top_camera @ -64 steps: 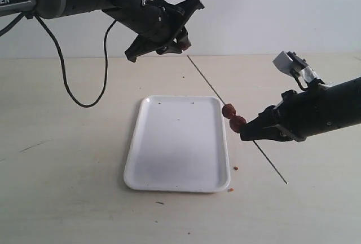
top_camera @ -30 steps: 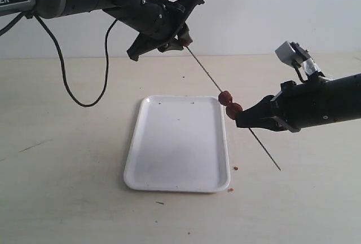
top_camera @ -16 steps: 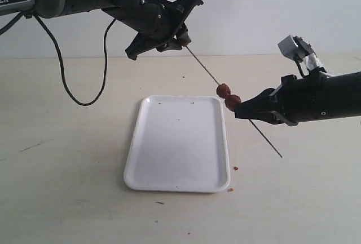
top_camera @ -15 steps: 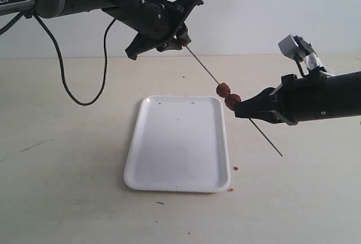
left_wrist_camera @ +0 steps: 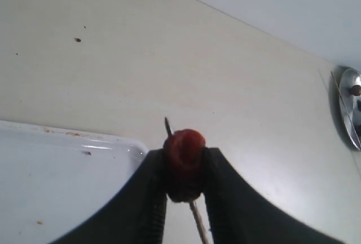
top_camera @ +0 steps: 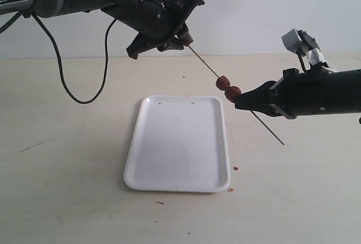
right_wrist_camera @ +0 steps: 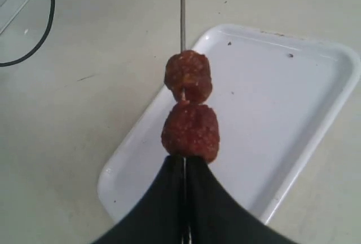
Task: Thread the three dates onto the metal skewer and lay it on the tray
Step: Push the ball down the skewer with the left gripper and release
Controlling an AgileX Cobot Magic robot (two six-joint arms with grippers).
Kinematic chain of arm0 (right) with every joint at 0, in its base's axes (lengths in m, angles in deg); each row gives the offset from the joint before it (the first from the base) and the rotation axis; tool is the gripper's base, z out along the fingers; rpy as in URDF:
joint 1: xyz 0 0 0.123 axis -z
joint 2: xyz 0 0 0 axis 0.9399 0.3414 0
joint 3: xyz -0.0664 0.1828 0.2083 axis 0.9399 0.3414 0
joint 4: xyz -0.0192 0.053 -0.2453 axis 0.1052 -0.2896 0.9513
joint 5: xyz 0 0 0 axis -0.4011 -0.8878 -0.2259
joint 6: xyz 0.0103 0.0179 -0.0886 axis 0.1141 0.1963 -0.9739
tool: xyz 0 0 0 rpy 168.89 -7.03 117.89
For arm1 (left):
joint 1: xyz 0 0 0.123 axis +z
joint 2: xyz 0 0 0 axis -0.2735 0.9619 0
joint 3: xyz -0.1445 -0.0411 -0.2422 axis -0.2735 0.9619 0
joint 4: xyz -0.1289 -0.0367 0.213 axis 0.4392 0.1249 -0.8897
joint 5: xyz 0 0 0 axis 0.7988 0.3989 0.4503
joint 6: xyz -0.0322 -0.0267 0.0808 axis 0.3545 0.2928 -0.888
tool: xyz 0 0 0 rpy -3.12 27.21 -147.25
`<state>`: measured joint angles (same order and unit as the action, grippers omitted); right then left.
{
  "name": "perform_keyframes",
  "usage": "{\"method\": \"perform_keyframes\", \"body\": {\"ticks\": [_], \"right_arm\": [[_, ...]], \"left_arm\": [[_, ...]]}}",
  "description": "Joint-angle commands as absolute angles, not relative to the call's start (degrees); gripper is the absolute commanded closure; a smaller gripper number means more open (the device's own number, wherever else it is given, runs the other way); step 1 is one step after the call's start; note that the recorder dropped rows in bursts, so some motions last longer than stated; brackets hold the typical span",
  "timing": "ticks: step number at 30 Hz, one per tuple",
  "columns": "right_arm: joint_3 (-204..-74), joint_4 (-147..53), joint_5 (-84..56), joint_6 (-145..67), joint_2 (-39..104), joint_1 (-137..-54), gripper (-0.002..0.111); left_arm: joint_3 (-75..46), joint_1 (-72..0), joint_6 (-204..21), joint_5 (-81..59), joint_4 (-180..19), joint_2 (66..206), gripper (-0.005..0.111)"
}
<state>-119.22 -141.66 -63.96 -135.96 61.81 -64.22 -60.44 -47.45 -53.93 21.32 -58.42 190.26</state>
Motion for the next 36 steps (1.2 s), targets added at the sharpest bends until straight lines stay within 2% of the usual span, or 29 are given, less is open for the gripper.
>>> {"method": "perform_keyframes", "body": {"ticks": [1,5,12,24,36], "right_arm": [[-119.52,-147.1,-66.88,-138.61,61.87,-64.0,0.108],[-119.52,-147.1,-67.17,-138.73,61.87,-64.22,0.108],[-121.37,-147.1,-63.25,-141.96,63.57,-69.39,0.108],[-130.74,-147.1,-66.13,-141.53,71.34,-69.39,0.108],[-133.03,-147.1,-68.44,-141.11,74.07,-69.39,0.108]], "left_arm": [[-60.37,-47.92,-55.37,24.68,-56.04,189.72,0.083],[-60.37,-47.92,-55.57,24.68,-55.11,189.72,0.083],[-60.37,-47.92,-58.74,25.37,-52.64,189.72,0.083],[-60.37,-47.92,-63.11,26.78,-52.86,189.72,0.083],[-60.37,-47.92,-64.68,26.64,-52.86,189.72,0.083]]}}
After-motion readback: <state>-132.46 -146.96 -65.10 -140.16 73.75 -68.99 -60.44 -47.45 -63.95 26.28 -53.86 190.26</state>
